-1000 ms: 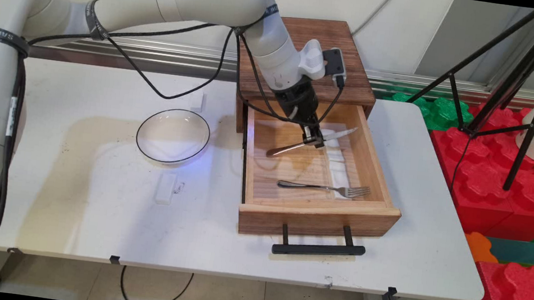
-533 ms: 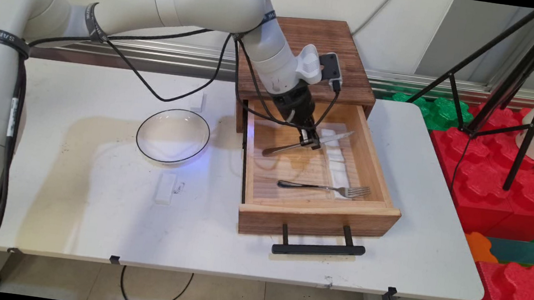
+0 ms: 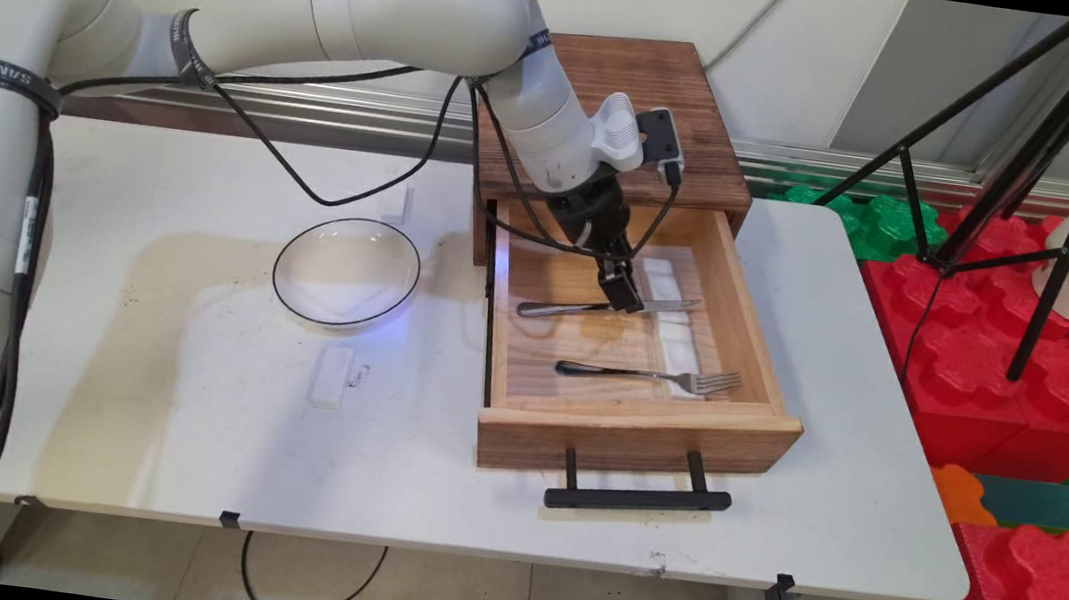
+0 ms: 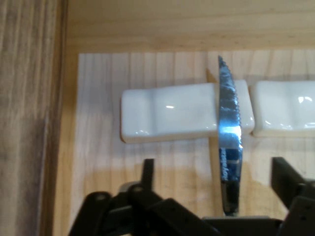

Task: Place the picked object into the drawer

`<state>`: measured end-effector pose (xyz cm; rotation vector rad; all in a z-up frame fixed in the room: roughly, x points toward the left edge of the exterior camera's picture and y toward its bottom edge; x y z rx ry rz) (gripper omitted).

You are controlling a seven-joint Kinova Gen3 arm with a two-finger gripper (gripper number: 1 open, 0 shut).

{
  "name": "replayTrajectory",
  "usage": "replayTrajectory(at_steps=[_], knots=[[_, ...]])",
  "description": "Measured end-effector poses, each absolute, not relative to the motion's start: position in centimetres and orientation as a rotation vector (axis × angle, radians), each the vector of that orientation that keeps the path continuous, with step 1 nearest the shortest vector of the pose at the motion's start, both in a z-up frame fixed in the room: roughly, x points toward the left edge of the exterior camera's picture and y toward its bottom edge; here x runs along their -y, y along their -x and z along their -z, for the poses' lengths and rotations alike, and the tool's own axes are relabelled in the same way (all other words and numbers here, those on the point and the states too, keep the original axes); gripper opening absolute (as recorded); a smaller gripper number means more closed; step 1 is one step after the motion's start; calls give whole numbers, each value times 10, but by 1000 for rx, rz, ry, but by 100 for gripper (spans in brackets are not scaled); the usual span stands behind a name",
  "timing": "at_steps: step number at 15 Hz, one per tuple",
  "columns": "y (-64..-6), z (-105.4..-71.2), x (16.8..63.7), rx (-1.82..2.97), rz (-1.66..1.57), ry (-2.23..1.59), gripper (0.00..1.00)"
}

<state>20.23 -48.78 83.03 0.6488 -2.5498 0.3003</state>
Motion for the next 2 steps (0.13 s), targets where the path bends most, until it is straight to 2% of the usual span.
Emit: replayTrajectory(at_steps=[2], knots=[[-203, -831, 489, 2537, -319, -656, 100]])
